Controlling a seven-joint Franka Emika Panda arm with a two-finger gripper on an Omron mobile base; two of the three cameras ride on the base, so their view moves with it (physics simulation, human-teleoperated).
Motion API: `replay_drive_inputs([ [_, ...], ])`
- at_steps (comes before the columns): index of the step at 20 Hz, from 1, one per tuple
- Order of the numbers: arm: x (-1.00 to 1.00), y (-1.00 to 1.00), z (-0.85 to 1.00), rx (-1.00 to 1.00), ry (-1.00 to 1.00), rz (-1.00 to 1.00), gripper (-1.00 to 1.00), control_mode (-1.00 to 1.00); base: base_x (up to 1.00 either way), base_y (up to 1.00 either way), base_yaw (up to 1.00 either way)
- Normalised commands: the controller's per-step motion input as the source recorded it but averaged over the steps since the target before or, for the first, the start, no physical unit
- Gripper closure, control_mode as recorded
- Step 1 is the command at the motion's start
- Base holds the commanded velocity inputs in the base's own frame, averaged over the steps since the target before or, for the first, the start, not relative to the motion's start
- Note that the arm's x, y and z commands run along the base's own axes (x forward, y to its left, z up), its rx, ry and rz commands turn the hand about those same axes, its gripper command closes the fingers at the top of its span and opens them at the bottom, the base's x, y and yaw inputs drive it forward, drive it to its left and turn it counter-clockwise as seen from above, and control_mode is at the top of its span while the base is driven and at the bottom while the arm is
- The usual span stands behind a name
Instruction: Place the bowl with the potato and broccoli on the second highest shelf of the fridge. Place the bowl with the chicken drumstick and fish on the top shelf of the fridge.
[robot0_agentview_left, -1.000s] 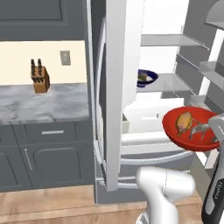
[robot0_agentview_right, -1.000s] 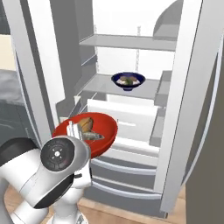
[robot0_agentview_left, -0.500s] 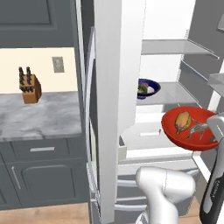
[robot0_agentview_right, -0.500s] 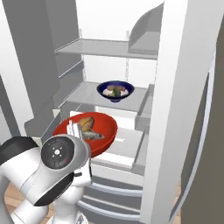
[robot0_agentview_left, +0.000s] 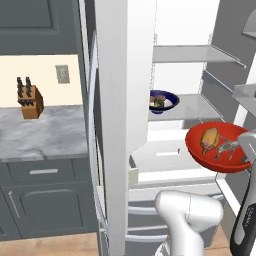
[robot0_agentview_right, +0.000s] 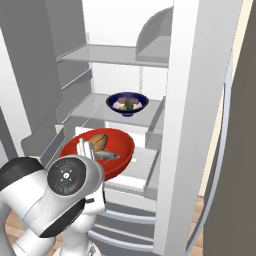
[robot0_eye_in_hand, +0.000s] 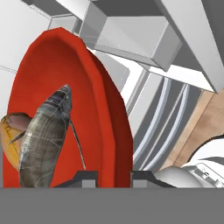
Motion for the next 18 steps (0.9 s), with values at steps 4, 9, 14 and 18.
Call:
replay_drive_inputs([
  [4, 0.00, 0.00, 0.00, 0.00, 0.00, 0.00, 1.00, 1.00, 0.35, 0.00, 0.00],
  [9, 0.00, 0.00, 0.00, 0.00, 0.00, 0.00, 1.00, 1.00, 0.32, 0.00, 0.00],
  [14, 0.00, 0.00, 0.00, 0.00, 0.00, 0.00, 1.00, 1.00, 0.34, 0.00, 0.00],
  [18, 0.00, 0.00, 0.00, 0.00, 0.00, 0.00, 1.00, 1.00, 0.35, 0.00, 0.00],
])
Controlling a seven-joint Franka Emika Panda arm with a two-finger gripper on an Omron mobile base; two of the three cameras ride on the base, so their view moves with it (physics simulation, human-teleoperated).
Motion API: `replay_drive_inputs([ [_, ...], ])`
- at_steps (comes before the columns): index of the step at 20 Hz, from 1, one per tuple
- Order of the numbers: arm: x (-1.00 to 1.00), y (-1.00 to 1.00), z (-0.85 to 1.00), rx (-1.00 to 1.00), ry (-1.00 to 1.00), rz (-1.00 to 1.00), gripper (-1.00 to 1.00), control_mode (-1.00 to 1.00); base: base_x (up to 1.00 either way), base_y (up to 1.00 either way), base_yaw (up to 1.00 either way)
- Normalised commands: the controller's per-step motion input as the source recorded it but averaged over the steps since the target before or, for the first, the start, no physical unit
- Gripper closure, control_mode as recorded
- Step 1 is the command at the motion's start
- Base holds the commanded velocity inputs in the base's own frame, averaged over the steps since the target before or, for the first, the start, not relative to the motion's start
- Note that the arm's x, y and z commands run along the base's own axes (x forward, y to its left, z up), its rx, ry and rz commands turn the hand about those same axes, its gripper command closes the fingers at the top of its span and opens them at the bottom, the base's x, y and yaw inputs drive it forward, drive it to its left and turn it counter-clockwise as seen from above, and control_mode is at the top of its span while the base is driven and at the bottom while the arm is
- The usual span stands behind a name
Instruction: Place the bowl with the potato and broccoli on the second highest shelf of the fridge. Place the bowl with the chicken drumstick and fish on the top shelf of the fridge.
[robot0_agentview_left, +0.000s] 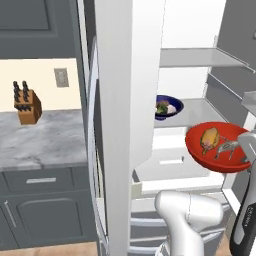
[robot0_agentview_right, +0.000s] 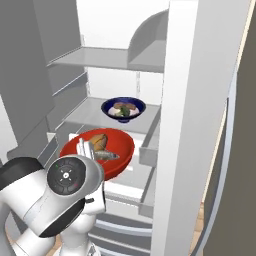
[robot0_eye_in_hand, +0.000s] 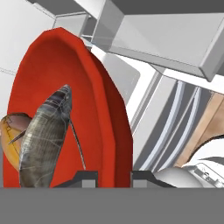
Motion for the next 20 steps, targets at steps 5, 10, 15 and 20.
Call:
replay_drive_inputs([
  [5, 0.00, 0.00, 0.00, 0.00, 0.00, 0.00, 1.00, -1.00, 0.14, 0.00, 0.00],
  [10, -0.13, 0.04, 0.50, 0.00, -0.30, -0.05, 1.00, -1.00, 0.00, 0.00, 0.00],
  [15, -0.05, 0.32, 1.00, -0.01, -0.22, -0.11, 1.00, -1.00, 0.00, 0.00, 0.00],
  [20, 0.30, 0.58, 1.00, -0.04, -0.01, -0.08, 1.00, -1.00, 0.00, 0.00, 0.00],
])
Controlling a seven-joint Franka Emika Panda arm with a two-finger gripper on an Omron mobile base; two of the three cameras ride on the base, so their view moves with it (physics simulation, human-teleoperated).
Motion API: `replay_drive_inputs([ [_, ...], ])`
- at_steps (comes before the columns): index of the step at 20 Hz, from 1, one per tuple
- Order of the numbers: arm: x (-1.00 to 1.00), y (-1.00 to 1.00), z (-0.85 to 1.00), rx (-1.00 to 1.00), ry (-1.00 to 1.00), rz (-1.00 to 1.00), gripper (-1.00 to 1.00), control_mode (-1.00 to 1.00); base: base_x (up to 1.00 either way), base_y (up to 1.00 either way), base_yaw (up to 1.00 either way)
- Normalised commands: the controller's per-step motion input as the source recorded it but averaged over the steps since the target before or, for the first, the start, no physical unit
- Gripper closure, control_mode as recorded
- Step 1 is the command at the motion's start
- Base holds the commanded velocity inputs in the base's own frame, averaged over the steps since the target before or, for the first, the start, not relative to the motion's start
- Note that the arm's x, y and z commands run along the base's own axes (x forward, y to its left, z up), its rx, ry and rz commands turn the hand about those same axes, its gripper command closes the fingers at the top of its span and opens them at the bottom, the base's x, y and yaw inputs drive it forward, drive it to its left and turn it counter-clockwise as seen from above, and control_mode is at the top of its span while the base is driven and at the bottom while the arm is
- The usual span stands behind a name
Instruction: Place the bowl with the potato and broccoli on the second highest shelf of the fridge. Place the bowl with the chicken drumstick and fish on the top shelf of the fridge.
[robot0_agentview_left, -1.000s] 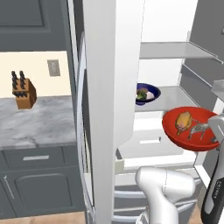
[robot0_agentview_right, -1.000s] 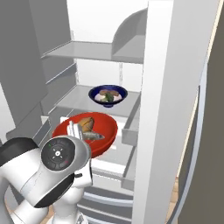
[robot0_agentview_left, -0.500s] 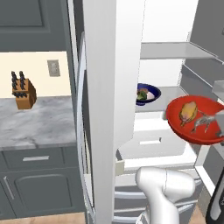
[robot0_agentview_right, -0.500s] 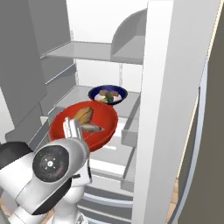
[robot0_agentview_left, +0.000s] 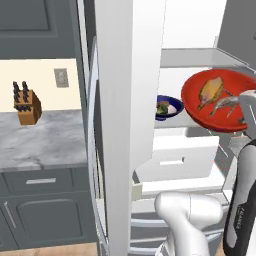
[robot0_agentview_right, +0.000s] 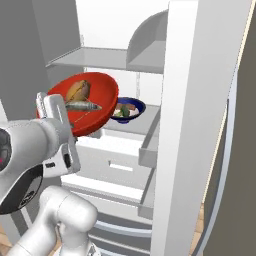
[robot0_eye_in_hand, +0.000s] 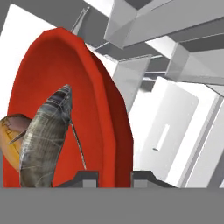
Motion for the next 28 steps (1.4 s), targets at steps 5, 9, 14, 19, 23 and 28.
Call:
replay_drive_inputs([
  [5, 0.80, 0.30, 1.00, -0.02, 0.13, -0.02, 1.00, -1.00, 0.00, 0.00, 0.00],
  [9, 0.28, 0.00, 0.41, 0.11, 0.09, 0.00, 1.00, -1.00, 0.00, 0.00, 0.00],
  [14, 0.20, -0.21, 0.00, 0.33, -0.07, -0.07, 1.00, -1.00, 0.00, 0.00, 0.00],
  [19, 0.74, 0.00, 0.11, 0.14, -0.12, -0.10, 1.00, -1.00, 0.00, 0.00, 0.00],
  [23, 1.00, 0.03, 0.00, 0.08, -0.22, -0.05, 1.00, -1.00, 0.00, 0.00, 0.00],
  [28, 1.00, 0.10, 0.00, 0.03, -0.10, 0.00, 1.00, -1.00, 0.00, 0.00, 0.00],
])
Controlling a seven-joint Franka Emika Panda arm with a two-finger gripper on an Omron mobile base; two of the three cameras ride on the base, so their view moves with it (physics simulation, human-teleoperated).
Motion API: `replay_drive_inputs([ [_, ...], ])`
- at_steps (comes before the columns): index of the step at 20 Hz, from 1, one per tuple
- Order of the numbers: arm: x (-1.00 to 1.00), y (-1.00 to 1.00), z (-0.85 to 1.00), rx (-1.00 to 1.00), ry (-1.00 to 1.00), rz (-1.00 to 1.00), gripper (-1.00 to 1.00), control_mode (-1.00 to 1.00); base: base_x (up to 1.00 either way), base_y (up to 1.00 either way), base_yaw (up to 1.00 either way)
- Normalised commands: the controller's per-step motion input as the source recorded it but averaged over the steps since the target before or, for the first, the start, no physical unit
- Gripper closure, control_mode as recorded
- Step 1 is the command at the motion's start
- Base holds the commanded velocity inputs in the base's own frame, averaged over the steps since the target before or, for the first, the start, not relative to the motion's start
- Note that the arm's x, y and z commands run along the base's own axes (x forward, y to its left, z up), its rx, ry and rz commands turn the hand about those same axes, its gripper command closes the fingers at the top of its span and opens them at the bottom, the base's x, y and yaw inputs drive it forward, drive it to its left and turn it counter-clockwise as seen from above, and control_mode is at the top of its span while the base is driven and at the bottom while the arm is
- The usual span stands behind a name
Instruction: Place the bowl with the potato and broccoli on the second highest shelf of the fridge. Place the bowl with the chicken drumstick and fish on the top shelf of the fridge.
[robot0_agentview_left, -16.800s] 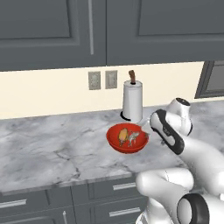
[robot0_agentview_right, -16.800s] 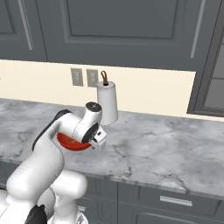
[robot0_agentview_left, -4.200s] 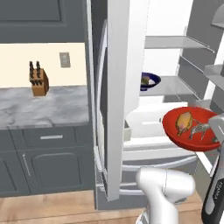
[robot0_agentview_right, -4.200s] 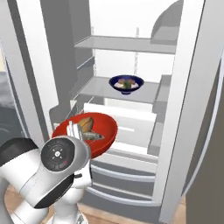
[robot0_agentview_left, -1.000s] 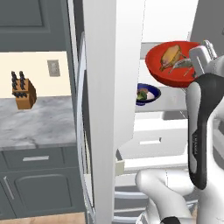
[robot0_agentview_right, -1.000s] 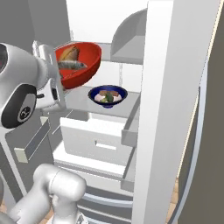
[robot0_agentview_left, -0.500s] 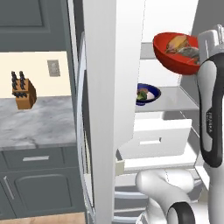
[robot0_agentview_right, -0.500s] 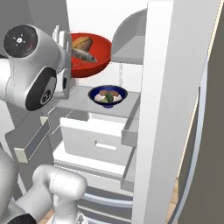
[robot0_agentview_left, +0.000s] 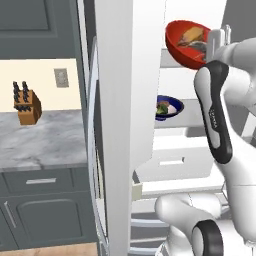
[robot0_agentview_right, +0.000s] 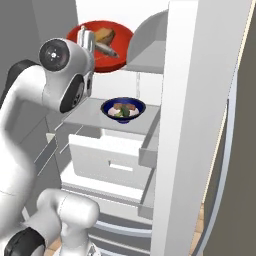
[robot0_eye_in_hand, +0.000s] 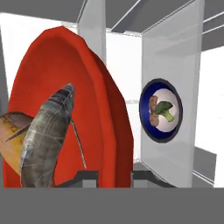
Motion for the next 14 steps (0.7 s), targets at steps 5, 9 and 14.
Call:
replay_drive_inputs([
  [5, 1.00, 0.00, 0.00, 0.01, 0.01, 0.00, 1.00, -1.00, 0.00, 0.00, 0.00],
  [9, 1.00, 0.00, 0.00, 0.00, 0.06, 0.00, 1.00, -1.00, 0.00, 0.00, 0.00],
  [14, 1.00, 0.00, -0.06, 0.00, 0.10, 0.00, 1.00, -1.00, 0.00, 0.00, 0.00],
])
